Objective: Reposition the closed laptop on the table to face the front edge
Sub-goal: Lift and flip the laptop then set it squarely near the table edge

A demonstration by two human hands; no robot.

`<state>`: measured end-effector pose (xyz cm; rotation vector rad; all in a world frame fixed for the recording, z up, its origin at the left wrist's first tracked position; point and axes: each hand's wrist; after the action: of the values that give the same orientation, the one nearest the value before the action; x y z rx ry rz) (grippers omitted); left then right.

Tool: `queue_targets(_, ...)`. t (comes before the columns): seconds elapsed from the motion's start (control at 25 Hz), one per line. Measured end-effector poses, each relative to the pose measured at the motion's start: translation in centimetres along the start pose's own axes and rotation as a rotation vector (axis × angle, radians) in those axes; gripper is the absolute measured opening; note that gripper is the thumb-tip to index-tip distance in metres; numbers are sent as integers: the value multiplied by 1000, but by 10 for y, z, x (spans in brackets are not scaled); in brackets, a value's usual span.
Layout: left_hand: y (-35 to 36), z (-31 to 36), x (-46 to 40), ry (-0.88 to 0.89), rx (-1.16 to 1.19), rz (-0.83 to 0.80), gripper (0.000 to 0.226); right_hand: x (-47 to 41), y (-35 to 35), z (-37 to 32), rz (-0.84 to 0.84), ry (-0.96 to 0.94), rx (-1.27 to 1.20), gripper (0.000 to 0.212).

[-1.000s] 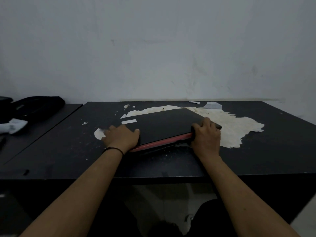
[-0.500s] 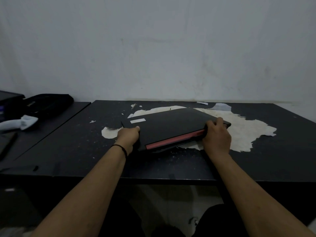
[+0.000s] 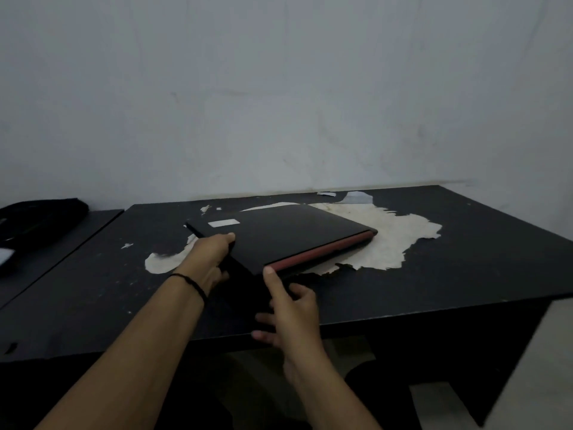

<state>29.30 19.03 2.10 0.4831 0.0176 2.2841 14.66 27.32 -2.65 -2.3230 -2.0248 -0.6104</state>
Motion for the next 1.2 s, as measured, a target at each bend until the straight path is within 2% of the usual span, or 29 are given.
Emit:
queue_targets(0.08,7,-6,12,-8,1,-25,9,-2,4,-14,-133,125,-163,63)
queue_targets(0.24,11,-21,21,42,-127,4,25,-12,14,-17,-16,110,-492,42)
queue_targets(0.36,3,-29,18,30,-160,-2,24,-17,15,-12,-23,192,-589,40)
queue_targets(0.44,-9,-26,11,-47,-124,-61,24,-23,14,-11,-39,228,-598,41)
queue_targets(0.6,-37,-6,-25,-207,132,-101,47,-29,9,-4,-77,213,-530,37)
queue_targets(0.68,-43,0,-43,-229,199,-110,44,-33,6,-2,-92,203,-516,38)
queue_targets(0.76,-43,5,-53,-212,117,-143,40,-37,0,-3,-122,216,-516,39)
queue_targets(0.92,-52,13,-59,-161,-87,-187,25,-45,-18,-11,-224,231,-485,22)
queue_targets(1.0,-64,13,-56,-144,-97,-213,24,-47,-24,-15,-269,222,-430,20)
queue_targets(1.12,-84,15,-35,-125,-31,-254,14,-53,-29,-30,-279,181,-326,27)
queue_targets(1.2,-89,15,-12,-129,-3,-266,13,-57,-32,-46,-217,142,-324,37)
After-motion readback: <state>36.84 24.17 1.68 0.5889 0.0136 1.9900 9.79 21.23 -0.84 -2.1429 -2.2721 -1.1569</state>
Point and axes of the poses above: each hand's wrist, its own x-axis away from the middle knuckle, its own y-axis out of the palm, z = x × y, and after that the axes turned 11 degrees about z, right-handed
